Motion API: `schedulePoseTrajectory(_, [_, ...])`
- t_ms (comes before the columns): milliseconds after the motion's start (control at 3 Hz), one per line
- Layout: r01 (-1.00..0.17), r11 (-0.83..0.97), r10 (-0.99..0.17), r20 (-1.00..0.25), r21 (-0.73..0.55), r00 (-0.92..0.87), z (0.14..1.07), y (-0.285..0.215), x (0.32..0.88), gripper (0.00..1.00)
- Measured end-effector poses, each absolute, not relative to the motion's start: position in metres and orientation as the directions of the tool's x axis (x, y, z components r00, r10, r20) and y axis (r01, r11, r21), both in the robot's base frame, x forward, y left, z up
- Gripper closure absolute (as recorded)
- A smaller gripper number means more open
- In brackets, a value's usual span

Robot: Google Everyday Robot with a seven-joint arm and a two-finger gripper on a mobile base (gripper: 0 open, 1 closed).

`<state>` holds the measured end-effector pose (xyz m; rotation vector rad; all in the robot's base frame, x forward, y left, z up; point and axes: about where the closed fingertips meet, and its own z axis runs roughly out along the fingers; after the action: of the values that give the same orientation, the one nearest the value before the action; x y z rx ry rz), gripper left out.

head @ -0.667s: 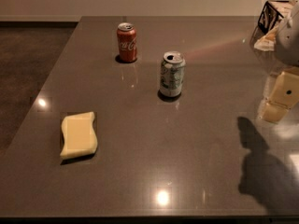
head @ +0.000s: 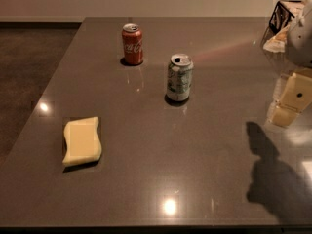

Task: Pick sponge

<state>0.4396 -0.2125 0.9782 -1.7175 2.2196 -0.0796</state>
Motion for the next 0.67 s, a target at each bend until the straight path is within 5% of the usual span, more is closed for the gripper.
schedulePoseTrajectory(667, [-0.943, 0.248, -0.938, -0.299, -0.221, -0.176, 0.968, -0.128, 0.443, 0.00])
